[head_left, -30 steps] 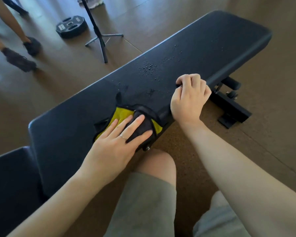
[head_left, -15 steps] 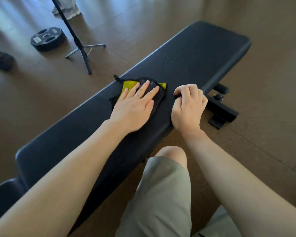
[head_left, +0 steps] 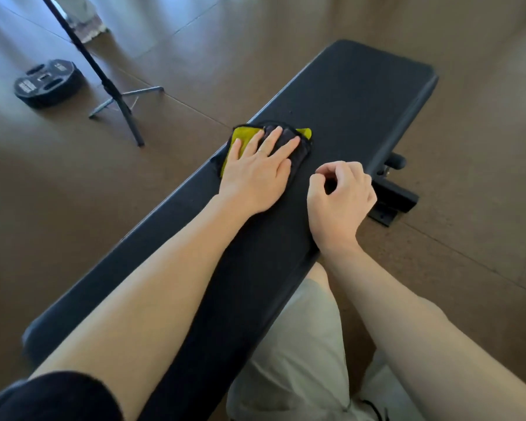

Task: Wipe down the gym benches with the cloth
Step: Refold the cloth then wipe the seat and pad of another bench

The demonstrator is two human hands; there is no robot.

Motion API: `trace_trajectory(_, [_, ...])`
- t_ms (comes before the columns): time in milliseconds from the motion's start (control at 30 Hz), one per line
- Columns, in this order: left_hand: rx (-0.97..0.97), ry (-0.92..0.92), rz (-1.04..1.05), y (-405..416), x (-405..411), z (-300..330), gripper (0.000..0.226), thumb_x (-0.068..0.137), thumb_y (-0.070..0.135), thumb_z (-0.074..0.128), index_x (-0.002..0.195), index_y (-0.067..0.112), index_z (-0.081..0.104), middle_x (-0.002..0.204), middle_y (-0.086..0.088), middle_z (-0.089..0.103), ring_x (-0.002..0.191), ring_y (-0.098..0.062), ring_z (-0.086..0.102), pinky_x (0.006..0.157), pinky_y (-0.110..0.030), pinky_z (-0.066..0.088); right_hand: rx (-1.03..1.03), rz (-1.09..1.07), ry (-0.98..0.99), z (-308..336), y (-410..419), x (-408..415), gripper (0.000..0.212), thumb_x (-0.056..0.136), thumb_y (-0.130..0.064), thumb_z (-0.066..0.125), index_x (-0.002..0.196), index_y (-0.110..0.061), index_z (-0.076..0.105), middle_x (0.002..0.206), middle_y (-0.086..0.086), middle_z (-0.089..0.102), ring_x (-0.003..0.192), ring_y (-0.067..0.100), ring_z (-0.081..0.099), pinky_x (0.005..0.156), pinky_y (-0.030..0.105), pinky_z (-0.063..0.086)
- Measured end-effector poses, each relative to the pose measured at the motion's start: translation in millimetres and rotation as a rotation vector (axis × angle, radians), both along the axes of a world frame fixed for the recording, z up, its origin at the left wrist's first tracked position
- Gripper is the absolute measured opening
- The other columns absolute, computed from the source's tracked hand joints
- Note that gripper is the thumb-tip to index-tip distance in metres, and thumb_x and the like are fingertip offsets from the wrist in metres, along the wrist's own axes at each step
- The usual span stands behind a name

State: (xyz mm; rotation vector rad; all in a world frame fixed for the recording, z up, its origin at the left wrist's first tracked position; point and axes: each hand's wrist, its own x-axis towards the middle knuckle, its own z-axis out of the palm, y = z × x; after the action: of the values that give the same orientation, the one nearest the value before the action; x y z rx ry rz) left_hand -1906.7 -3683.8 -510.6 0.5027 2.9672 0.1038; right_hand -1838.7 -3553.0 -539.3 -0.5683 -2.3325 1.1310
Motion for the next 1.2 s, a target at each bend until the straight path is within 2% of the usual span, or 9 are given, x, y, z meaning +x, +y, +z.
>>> trace_trajectory(167, [0.030, -0.001, -0.044, 0.5, -4.8, 0.3, 0.050, 0.110, 0.046, 0.012, 0.160, 0.049, 0.012, 0.172, 0.010, 0.004, 0.159, -0.020, 0.002, 0.127, -0.052, -0.002, -0.015, 0.015, 0.016, 0.8, 1.5, 2.4, 0.014, 0.091, -0.030, 0.053, 0.091, -0.030, 0.067, 0.104, -0.016, 0.057, 0.102, 0.003, 0.047, 0.099, 0.026, 0.024])
trace_trajectory(400, [0.027, -0.001, 0.107, -107.9, 64.5, 5.6, 0.051, 0.107, 0.049, 0.008, 0.158, 0.052, 0.010, 0.171, 0.014, 0.005, 0.158, -0.016, 0.003, 0.127, -0.048, 0.011, -0.015, 0.017, 0.023, -0.7, 1.6, 3.9, 0.011, 0.089, -0.025, 0.055, 0.089, -0.029, 0.066, 0.104, -0.015, 0.059, 0.104, 0.006, 0.050, 0.102, 0.029, 0.026])
trace_trajectory(500, [-0.019, -0.013, 0.126, -132.0, 95.2, 8.9, 0.057, 0.103, 0.053, 0.005, 0.158, 0.051, 0.015, 0.171, 0.013, 0.009, 0.157, -0.019, 0.009, 0.124, -0.046, 0.018, -0.012, 0.015, 0.022, -1.0, 0.5, 3.1, 0.010, 0.089, -0.025, 0.056, 0.090, -0.028, 0.066, 0.105, -0.013, 0.060, 0.104, 0.007, 0.052, 0.102, 0.028, 0.026])
trace_trajectory(633, [0.018, -0.003, 0.217, -101.1, 50.4, 8.1, 0.053, 0.107, 0.048, 0.016, 0.160, 0.046, 0.016, 0.169, 0.002, 0.019, 0.141, -0.033, 0.038, 0.109, -0.050, 0.037, -0.009, -0.002, 0.019, -0.6, 0.8, 1.5, 0.009, 0.088, -0.025, 0.057, 0.089, -0.028, 0.065, 0.104, -0.013, 0.060, 0.103, 0.007, 0.052, 0.103, 0.030, 0.029])
trace_trajectory(733, [0.089, -0.049, 0.311, -63.5, -10.4, 7.9, 0.053, 0.108, 0.045, 0.017, 0.161, 0.042, 0.010, 0.158, -0.006, 0.036, 0.127, -0.038, 0.052, 0.099, -0.050, 0.042, 0.000, 0.004, 0.015, -1.2, 0.6, 2.5, 0.008, 0.089, -0.024, 0.059, 0.090, -0.028, 0.065, 0.104, -0.013, 0.060, 0.102, 0.007, 0.052, 0.104, 0.032, 0.032])
trace_trajectory(867, [0.091, -0.070, 0.306, -43.8, -28.2, 12.8, 0.053, 0.109, 0.043, 0.016, 0.161, 0.036, 0.012, 0.153, -0.010, 0.041, 0.124, -0.041, 0.054, 0.098, -0.050, 0.041, -0.010, 0.016, 0.012, -1.6, 2.7, 3.4, 0.008, 0.090, -0.023, 0.060, 0.092, -0.029, 0.065, 0.104, -0.015, 0.058, 0.103, 0.007, 0.051, 0.107, 0.037, 0.035])
trace_trajectory(1033, [0.106, -0.091, 0.315, -100.2, 33.6, 18.5, 0.053, 0.107, 0.048, 0.018, 0.159, 0.047, 0.010, 0.156, 0.008, 0.036, 0.126, -0.029, 0.052, 0.088, -0.043, 0.039, -0.033, 0.011, 0.044, -2.5, 2.8, 3.3, 0.012, 0.091, -0.022, 0.056, 0.093, -0.028, 0.067, 0.104, -0.015, 0.060, 0.102, 0.004, 0.052, 0.107, 0.040, 0.037])
trace_trajectory(1100, [0.072, -0.073, 0.311, -100.6, 35.7, 19.5, 0.054, 0.108, 0.046, 0.019, 0.161, 0.043, 0.010, 0.153, 0.003, 0.040, 0.121, -0.032, 0.055, 0.085, -0.043, 0.038, -0.044, -0.005, 0.043, -2.3, 1.4, 2.1, 0.012, 0.092, -0.024, 0.055, 0.092, -0.029, 0.066, 0.103, -0.016, 0.061, 0.101, 0.005, 0.053, 0.107, 0.039, 0.037])
trace_trajectory(1200, [0.042, -0.042, 0.304, -74.3, 4.8, 17.1, 0.055, 0.109, 0.043, 0.019, 0.162, 0.033, 0.010, 0.153, -0.007, 0.041, 0.121, -0.038, 0.055, 0.093, -0.048, 0.042, -0.063, -0.014, 0.042, -3.0, 0.1, 1.4, 0.012, 0.093, -0.026, 0.055, 0.091, -0.030, 0.066, 0.103, -0.017, 0.060, 0.101, 0.005, 0.053, 0.108, 0.038, 0.036])
